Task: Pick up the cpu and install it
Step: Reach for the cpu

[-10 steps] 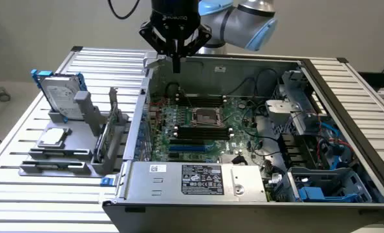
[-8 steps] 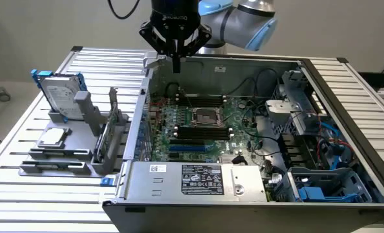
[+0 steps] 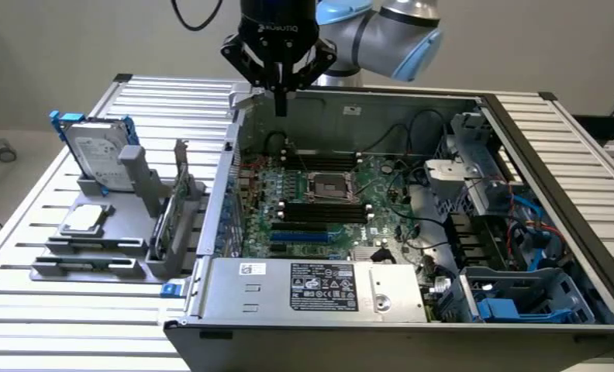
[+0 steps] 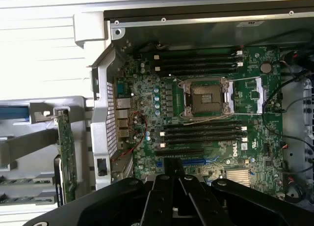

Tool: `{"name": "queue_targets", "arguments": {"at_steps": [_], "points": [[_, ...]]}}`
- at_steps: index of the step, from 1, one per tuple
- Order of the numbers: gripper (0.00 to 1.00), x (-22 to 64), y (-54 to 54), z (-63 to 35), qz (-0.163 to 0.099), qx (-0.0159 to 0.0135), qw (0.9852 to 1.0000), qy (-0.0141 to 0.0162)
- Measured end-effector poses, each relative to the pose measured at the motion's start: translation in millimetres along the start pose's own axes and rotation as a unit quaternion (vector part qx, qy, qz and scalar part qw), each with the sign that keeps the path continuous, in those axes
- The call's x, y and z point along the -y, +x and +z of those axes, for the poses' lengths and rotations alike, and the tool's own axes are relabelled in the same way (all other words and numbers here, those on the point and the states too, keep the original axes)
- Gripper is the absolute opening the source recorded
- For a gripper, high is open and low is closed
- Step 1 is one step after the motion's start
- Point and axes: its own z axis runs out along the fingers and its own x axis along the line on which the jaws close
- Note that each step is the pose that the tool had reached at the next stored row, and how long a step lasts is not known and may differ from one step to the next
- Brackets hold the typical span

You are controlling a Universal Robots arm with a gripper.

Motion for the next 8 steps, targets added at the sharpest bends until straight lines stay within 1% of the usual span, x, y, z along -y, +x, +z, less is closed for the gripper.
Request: {"name": "queue_targets", "arguments": {"at_steps": [8], "points": [[0.11, 2.6, 36.9, 1.6, 0.0, 0.0, 1.0, 0.0]]}}
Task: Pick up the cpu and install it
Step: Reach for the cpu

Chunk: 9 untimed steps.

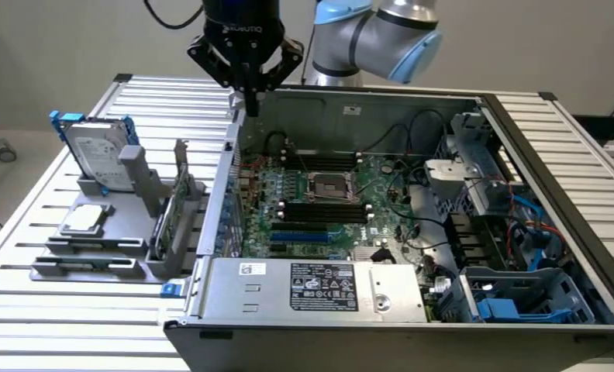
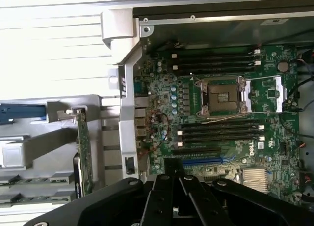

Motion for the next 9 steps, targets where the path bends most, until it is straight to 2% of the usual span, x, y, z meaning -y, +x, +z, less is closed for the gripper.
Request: {"name": "queue_targets", "arguments": {"at_steps": [4, 9], "points": [[0.11, 1.4, 18.0, 1.5, 0.0, -0.0001, 1.0, 0.0001], [0.11, 3.2, 41.0, 4.6, 0.0, -0.0018, 1.0, 0.0011]]}}
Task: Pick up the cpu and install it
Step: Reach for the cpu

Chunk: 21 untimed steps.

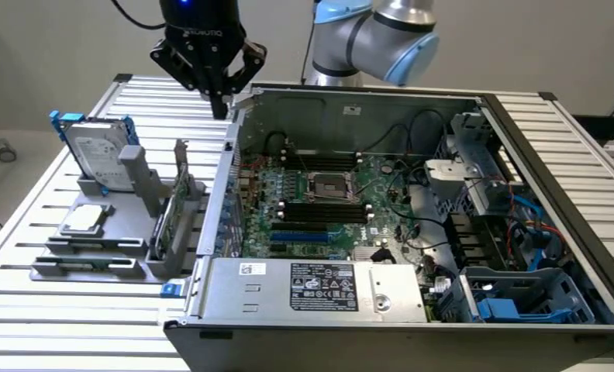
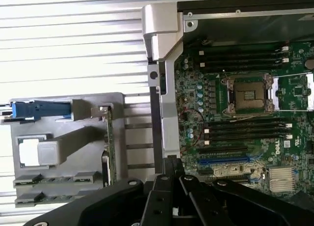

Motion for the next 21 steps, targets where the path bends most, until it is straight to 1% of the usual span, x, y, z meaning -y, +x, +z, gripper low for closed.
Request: {"name": "queue_targets", "arguments": {"at_steps": [11, 21], "points": [[0.11, 3.9, 49.9, 7.3, 0.0, -0.0047, 1.0, 0.0021], [0.11, 7.4, 95.4, 13.7, 0.0, -0.0099, 0.9999, 0.0042]]}}
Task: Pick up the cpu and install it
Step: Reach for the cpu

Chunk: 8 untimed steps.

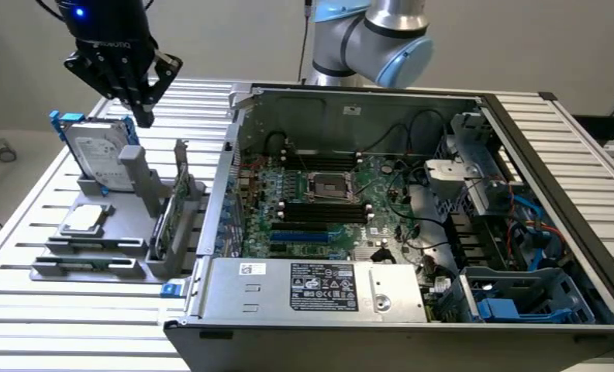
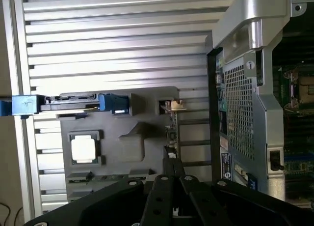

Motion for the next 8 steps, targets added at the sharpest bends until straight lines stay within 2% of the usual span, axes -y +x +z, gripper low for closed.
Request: {"name": "queue_targets", "arguments": {"at_steps": [8], "points": [[0.11, 2.8, 36.1, 5.8, 0.0, -0.0042, 1.0, 0.0016]]}}
